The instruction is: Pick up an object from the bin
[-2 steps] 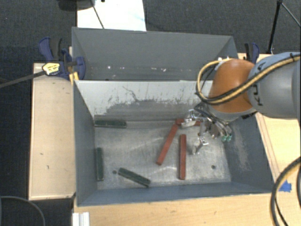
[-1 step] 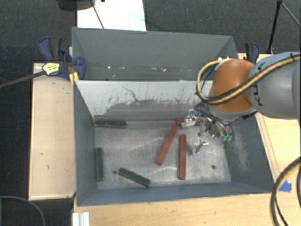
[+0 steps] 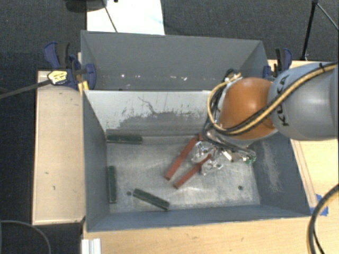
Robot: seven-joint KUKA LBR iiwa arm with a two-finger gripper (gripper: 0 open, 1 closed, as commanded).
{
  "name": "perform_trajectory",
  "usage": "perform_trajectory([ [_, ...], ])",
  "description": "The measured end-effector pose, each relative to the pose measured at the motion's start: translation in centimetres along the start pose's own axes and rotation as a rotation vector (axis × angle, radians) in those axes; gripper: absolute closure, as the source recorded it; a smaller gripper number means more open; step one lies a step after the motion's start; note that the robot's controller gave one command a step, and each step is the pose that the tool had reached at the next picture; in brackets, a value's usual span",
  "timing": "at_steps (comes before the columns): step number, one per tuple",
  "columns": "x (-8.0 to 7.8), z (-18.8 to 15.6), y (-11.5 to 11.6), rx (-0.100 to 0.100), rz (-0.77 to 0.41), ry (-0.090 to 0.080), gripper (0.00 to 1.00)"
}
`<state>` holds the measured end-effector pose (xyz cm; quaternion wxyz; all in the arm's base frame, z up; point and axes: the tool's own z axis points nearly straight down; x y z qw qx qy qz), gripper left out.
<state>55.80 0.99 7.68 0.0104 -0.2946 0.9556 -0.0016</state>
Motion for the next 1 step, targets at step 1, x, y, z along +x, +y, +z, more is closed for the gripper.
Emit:
perform_trajectory([
  [1,0.0,0.0,0.0,0.0,-0.001,0.0,1.0],
])
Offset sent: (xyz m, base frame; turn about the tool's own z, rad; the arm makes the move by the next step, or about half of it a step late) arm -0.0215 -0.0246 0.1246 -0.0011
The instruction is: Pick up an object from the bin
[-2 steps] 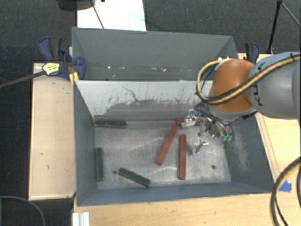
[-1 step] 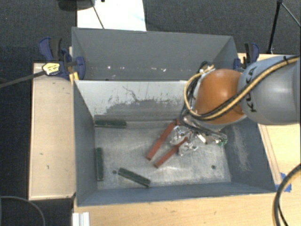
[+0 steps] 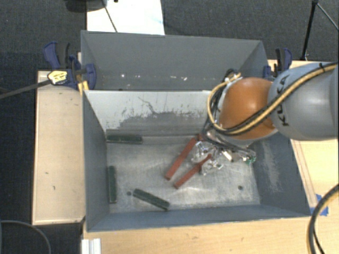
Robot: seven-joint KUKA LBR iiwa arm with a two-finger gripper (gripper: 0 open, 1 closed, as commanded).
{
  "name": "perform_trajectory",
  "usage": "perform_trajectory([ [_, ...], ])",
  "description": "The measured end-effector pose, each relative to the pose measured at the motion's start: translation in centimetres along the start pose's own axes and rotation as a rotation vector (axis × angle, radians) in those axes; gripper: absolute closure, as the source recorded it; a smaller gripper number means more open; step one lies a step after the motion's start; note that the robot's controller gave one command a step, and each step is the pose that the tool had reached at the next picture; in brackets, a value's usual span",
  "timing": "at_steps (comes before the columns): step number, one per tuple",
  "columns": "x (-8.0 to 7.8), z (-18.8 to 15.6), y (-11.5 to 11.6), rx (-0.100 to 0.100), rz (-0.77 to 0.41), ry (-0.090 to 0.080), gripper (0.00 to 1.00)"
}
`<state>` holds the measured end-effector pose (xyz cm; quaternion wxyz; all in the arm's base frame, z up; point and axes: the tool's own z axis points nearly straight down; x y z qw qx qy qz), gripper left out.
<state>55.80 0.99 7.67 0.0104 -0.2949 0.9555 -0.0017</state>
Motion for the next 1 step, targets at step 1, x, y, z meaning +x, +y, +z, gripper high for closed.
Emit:
perform_trajectory([
  [1,2.85,-12.56,-0.98,-0.008,0.003,0.016,1.0],
])
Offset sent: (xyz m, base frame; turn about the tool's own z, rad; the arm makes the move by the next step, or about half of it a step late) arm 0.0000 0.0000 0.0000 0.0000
